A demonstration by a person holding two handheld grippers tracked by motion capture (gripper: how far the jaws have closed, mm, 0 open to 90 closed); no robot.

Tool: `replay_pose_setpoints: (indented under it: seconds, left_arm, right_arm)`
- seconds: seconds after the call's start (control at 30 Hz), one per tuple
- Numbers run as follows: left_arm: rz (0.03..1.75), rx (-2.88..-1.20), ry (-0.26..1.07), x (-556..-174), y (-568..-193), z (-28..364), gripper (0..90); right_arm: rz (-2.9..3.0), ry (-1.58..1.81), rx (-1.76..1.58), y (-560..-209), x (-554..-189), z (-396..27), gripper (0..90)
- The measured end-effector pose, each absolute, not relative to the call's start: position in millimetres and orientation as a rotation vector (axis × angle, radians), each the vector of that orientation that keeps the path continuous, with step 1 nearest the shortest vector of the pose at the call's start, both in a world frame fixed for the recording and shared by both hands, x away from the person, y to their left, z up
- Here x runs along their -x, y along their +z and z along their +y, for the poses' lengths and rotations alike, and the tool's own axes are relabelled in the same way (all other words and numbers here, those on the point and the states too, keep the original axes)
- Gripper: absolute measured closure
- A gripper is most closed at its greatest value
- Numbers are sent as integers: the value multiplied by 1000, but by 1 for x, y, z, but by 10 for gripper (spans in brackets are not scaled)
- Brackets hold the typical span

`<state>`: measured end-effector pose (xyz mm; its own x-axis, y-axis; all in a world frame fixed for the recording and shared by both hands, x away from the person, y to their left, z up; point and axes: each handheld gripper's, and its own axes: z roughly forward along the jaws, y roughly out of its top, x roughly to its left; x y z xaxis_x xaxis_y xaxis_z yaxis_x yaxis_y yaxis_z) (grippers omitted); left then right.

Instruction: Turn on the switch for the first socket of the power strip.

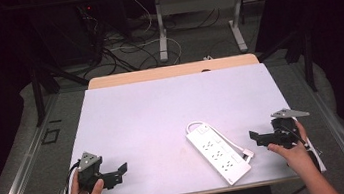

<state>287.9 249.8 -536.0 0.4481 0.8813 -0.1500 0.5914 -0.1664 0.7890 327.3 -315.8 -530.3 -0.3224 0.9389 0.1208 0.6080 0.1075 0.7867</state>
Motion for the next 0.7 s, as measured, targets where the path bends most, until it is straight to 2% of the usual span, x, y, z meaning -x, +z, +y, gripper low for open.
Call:
replay_pose_setpoints:
  seconds: [0.7]
  left_arm:
    - [1243,-1876,439,-288,-536,250,2]
  right_arm:
    - [1882,1050,-1598,-545,-327,-333,2]
